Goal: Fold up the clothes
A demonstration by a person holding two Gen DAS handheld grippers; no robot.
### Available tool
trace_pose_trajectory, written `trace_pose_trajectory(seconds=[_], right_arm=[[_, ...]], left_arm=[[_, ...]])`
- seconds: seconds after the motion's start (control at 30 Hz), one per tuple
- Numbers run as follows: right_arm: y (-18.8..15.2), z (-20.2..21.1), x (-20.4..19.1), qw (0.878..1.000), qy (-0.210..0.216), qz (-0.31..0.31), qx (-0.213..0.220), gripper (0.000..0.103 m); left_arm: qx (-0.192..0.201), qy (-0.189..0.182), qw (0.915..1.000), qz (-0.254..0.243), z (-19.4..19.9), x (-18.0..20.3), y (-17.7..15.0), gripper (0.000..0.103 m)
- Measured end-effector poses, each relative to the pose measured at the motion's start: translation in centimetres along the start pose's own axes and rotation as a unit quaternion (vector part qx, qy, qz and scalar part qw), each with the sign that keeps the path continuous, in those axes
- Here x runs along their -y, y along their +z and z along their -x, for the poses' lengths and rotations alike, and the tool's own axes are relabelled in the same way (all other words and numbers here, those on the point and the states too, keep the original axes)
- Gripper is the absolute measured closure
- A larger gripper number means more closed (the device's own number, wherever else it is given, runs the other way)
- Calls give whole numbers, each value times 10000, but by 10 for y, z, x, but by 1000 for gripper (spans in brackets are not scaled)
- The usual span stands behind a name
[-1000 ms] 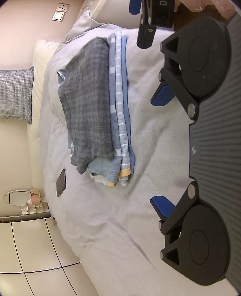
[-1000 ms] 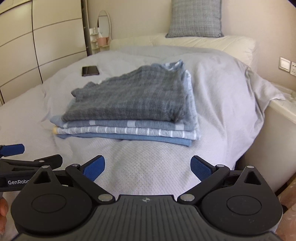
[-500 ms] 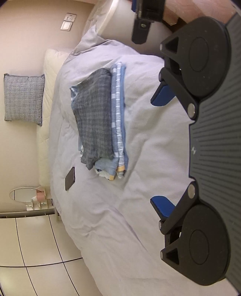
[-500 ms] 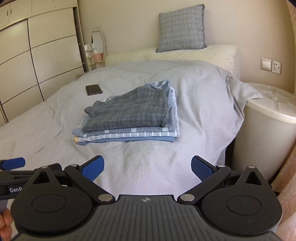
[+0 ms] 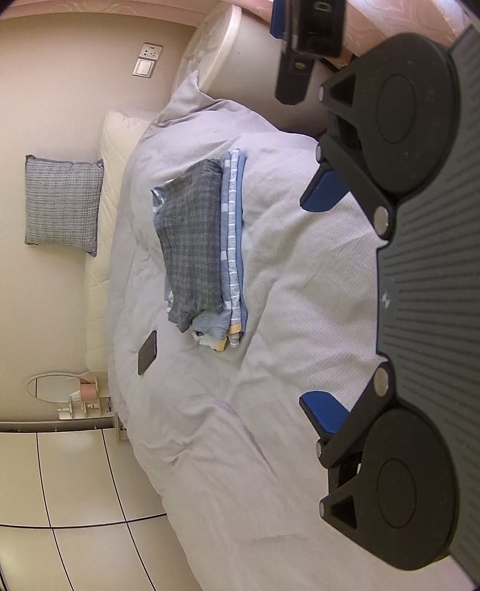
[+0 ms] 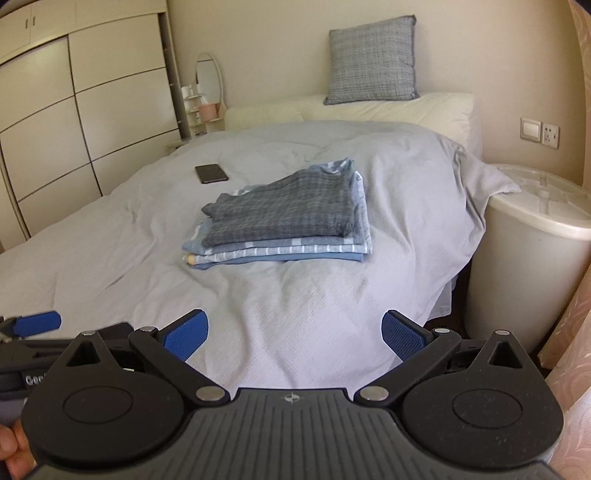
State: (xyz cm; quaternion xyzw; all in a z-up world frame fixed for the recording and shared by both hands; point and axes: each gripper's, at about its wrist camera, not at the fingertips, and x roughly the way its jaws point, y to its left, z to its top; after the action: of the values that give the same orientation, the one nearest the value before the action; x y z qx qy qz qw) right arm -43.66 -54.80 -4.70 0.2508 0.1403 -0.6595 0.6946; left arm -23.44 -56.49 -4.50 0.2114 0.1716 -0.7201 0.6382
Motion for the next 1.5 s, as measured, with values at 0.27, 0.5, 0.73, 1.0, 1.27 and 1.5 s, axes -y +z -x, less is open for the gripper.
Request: trace_pose_trajectory(seconds=[0.27, 0.5, 0.73, 1.0, 1.27, 1.5], right_arm=[[1, 19, -3, 10000, -14, 81, 12, 0], [2, 30, 1, 10000, -47, -17, 16, 0], [3, 38, 2, 10000, -47, -50, 39, 0], [3, 48, 5, 10000, -32, 18, 27, 0], [6, 47, 16, 9999, 74, 92, -24, 0], [1, 43, 35, 9999, 68, 49, -146, 0]], left_arm=[[56, -8, 10000, 14, 13, 1, -1, 1], [92, -11, 10000, -34, 20, 2, -1, 1], [158, -2, 9999, -47, 29, 4, 2, 1], [141, 12, 9999, -8, 36, 12, 1, 1], [69, 133, 9999, 82, 31, 22, 0, 1], [28, 187, 9997, 121, 27, 36, -4, 1]])
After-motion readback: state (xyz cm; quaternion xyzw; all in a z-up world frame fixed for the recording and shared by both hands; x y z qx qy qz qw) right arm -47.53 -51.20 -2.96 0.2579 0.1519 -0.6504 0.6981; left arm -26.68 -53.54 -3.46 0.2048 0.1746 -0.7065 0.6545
